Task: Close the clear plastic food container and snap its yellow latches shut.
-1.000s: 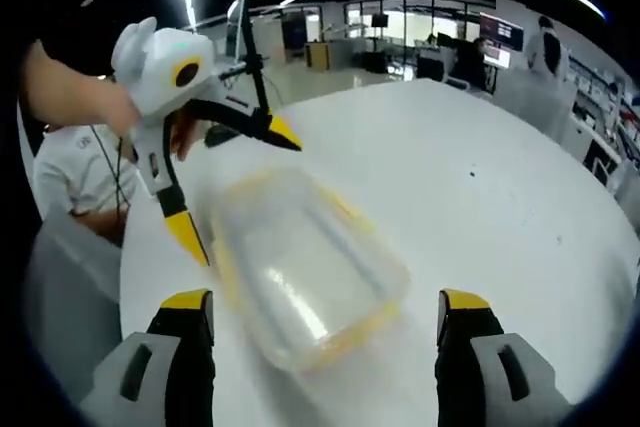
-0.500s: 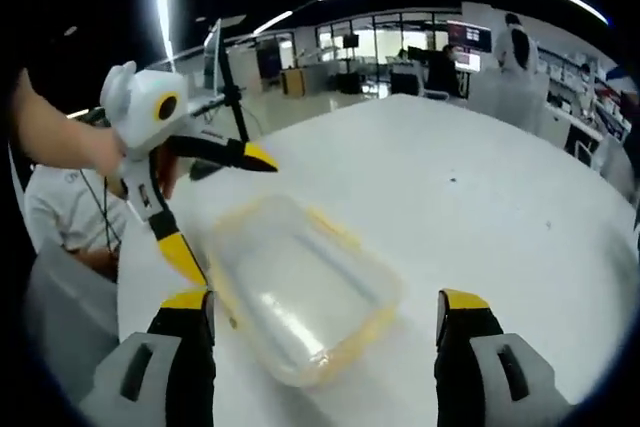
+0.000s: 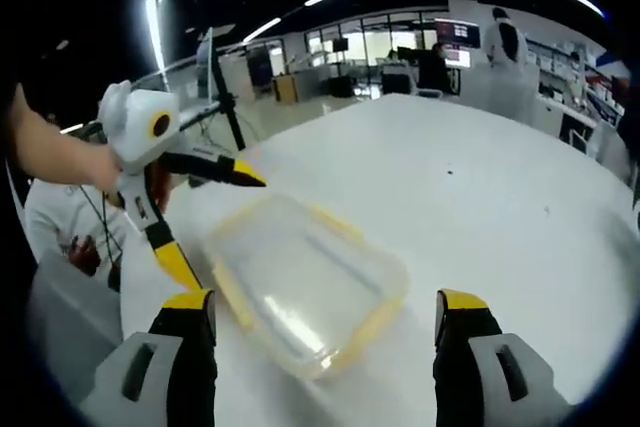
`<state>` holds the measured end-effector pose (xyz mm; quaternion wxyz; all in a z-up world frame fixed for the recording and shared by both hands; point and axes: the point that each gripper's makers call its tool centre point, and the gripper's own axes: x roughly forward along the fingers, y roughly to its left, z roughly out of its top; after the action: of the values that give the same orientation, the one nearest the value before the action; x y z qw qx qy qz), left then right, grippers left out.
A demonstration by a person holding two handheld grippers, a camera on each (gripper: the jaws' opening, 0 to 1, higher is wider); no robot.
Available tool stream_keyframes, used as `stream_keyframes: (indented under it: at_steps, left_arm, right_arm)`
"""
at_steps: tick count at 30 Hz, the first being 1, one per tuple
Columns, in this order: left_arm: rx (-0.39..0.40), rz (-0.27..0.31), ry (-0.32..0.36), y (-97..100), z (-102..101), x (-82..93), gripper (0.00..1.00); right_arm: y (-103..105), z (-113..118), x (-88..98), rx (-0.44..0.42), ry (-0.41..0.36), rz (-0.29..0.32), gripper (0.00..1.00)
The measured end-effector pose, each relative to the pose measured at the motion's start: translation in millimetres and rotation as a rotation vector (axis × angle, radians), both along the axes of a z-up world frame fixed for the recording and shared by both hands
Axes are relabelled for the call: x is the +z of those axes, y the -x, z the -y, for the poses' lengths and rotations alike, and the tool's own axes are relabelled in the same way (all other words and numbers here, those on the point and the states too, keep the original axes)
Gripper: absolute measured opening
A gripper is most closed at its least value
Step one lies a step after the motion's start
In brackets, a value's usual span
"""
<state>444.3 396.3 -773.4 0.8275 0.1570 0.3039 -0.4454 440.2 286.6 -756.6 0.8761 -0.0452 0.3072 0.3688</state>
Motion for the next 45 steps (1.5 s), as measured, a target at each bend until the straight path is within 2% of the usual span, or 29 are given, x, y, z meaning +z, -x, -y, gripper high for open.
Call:
stream_keyframes:
  at_steps: [19, 29, 37, 45]
  left_arm:
    - [0.041, 0.013, 0.081, 12.2, -9.3, 9.7, 0.96]
    - [0.071, 0.014, 0.127, 24.0, -11.4, 17.6, 0.95]
    - [0.117, 0.012, 0.150, 27.5, -20.7, 18.5, 0.94]
    - [0.138, 0.010, 0.170, 44.2, -27.8, 19.4, 0.93]
  right_arm:
    - [15.3, -0.6, 4.9, -0.044, -0.045, 0.009, 0.91]
    - [28.3, 8.8, 9.7, -0.075, -0.060, 0.021, 0.91]
    - [35.7, 22.3, 14.9, -0.143, -0.094, 0.036, 0.91]
    - [47.0, 29.9, 18.8, -0.171, -0.102, 0.041, 0.91]
